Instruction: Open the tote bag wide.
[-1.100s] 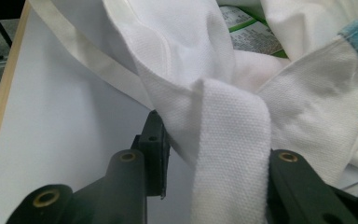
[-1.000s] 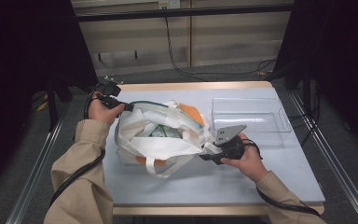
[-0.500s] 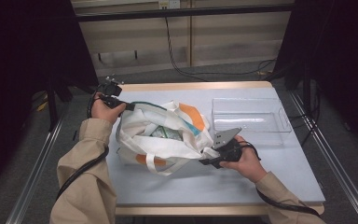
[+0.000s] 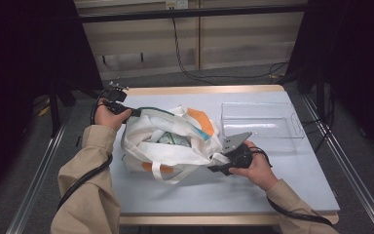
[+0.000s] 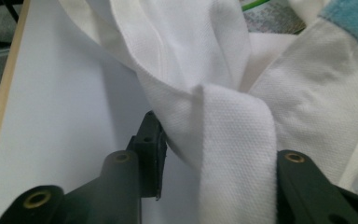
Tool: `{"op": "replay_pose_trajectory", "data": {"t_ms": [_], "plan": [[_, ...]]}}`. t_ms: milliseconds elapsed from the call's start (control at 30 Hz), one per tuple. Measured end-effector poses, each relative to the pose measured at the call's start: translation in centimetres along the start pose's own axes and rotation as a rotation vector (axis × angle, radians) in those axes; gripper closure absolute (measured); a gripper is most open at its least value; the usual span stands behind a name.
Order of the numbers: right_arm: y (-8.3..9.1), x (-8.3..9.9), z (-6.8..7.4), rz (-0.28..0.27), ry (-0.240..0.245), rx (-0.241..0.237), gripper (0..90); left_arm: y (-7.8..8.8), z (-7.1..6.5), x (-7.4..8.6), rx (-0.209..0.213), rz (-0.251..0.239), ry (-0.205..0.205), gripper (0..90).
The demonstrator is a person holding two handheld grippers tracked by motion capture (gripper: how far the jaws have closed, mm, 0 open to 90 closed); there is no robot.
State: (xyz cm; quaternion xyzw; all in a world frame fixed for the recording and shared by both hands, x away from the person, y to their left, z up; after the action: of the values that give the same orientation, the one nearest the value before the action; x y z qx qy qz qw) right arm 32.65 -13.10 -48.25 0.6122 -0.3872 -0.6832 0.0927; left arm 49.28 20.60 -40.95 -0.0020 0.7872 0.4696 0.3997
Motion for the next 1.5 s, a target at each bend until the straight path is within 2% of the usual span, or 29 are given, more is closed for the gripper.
{"op": "replay_pose_trajectory", "data": {"t_ms": [67,100,133,233,300,333,400,467,567,733,800,867,1033,1167,1200,1333,1367,1400,1500], "plan": [[0.3,-0.3,0.0,-0.006,-0.010,0.007,51.7,0.2,-0.2,0.1,0.006,0.005,-0.009,82.1],[0.5,-0.6,0.0,-0.011,-0.016,0.017,48.1,0.2,-0.3,0.1,0.010,-0.005,-0.001,82.1],[0.7,-0.9,0.0,-0.020,-0.016,0.024,45.2,0.4,-0.3,0.1,0.011,0.008,-0.016,82.2],[1.5,-1.9,0.1,-0.028,0.006,0.065,35.4,0.6,-0.6,0.2,0.016,0.002,-0.017,82.3],[1.8,-2.3,0.2,-0.036,0.003,0.058,34.8,0.7,-0.9,0.2,0.015,-0.012,-0.010,82.2],[2.0,-2.4,0.3,-0.048,-0.005,0.055,32.7,0.9,-0.9,0.3,0.013,-0.005,-0.025,82.3],[2.4,-2.6,0.5,-0.063,-0.019,0.055,28.8,1.0,-1.2,0.2,0.016,-0.019,-0.014,82.3],[2.6,-2.7,0.6,-0.063,-0.033,0.057,24.3,1.2,-1.3,0.3,0.016,-0.011,-0.027,82.4],[3.1,-2.9,0.5,-0.076,-0.052,0.049,21.7,1.3,-1.6,0.2,0.012,-0.009,-0.037,82.5],[4.1,-3.3,0.0,-0.042,-0.022,0.077,20.8,1.5,-1.9,0.2,0.014,-0.026,-0.027,82.5],[4.5,-3.3,-0.2,-0.036,-0.039,0.083,20.4,1.5,-2.0,0.2,0.016,-0.024,-0.031,82.5],[4.6,-3.4,-0.6,-0.053,-0.064,0.084,20.8,1.5,-1.9,0.2,0.015,-0.017,-0.044,82.6],[3.5,-4.4,-1.1,-0.061,-0.064,0.074,23.9,1.5,-1.9,0.4,0.019,-0.019,-0.040,82.6],[1.7,-5.6,-1.0,-0.067,-0.057,0.056,25.5,1.5,-2.0,0.5,0.024,-0.026,-0.034,82.7],[1.3,-5.8,-1.0,-0.060,-0.054,0.054,25.9,1.6,-1.9,0.5,0.026,-0.016,-0.048,82.8],[-0.5,-6.6,-0.9,-0.057,-0.041,0.024,28.0,1.5,-2.0,0.6,0.031,-0.015,-0.053,82.8],[-0.9,-6.7,-0.9,-0.060,-0.046,0.020,28.2,1.4,-2.1,0.6,0.039,-0.024,-0.039,82.8],[-1.4,-6.8,-0.9,-0.064,-0.056,0.011,28.9,1.5,-2.0,0.6,0.036,-0.013,-0.056,82.9],[-2.6,-6.9,-0.7,-0.055,-0.061,-0.007,31.7,1.5,-2.0,0.6,0.042,-0.012,-0.055,82.9]]}}
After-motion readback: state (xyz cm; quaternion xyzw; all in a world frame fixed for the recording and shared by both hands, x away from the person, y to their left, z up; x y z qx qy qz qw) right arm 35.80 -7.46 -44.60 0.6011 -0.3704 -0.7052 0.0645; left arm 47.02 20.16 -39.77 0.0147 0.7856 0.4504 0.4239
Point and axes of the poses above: each handheld gripper's, and its own axes: y roughly backward along the jaws, x roughly out of its underside, z roughly to its left, the point moved 4 cm from there along -y, roughly forward along the jaws, and after that the axes turned 5 degrees about x, right-handed, at the moved point
